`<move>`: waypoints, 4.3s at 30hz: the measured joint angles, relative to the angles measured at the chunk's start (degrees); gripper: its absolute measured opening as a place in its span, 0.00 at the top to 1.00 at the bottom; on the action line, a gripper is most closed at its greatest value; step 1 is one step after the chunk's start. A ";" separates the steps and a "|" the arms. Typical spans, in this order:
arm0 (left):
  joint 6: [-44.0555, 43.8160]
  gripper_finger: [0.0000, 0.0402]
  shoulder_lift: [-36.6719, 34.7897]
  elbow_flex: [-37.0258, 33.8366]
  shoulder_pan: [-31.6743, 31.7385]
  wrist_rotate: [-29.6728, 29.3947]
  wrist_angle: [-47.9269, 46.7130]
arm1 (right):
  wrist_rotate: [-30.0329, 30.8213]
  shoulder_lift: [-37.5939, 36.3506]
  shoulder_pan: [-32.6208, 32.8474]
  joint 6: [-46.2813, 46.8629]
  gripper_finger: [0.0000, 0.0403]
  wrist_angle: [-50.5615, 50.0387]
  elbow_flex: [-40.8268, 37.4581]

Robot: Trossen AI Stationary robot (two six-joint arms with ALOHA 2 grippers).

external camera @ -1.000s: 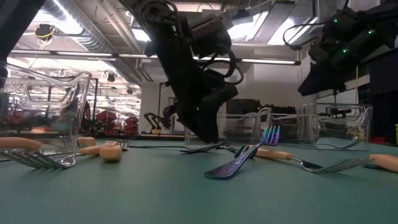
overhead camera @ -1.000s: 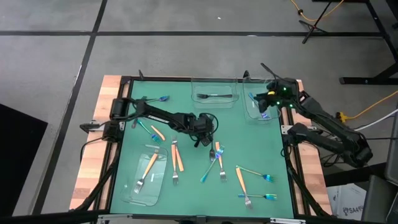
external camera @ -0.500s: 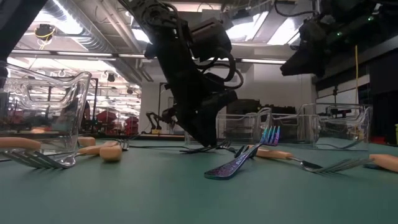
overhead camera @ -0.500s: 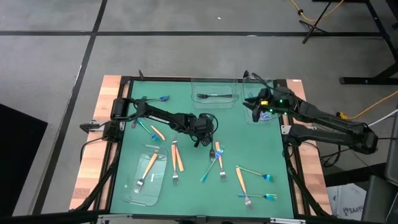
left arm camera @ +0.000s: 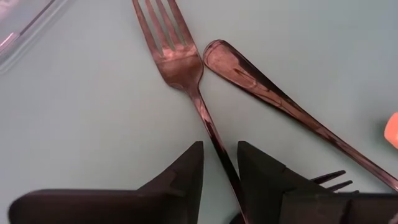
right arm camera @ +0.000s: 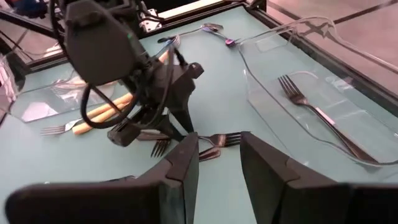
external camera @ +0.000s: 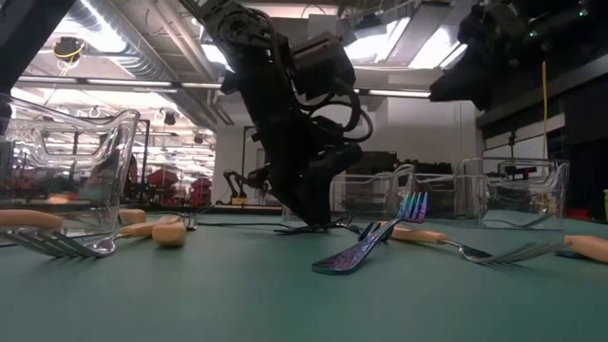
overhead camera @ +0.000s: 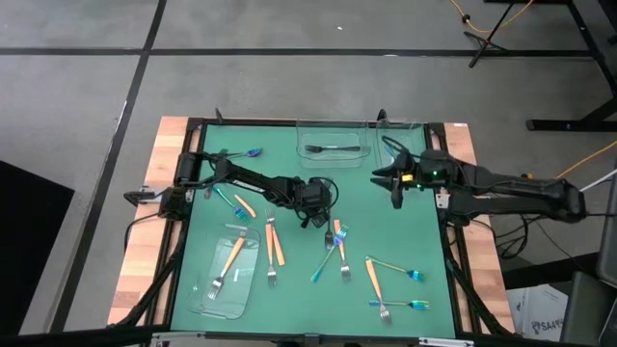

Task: Sort silverware by color (type)
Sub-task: Put the black fork into the top left transparent bin

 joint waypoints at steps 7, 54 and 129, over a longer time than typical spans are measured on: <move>-2.29 0.88 0.10 -0.02 0.05 -0.39 0.14 | 2.90 0.00 2.60 -0.02 0.73 0.00 0.00; 10.62 0.99 -18.54 -0.13 0.31 -11.64 24.13 | 4.32 5.35 2.54 4.50 0.73 17.51 -0.04; 14.75 0.99 -18.36 -0.17 -0.10 -13.13 35.92 | 5.44 29.27 2.52 5.72 1.00 55.09 -0.02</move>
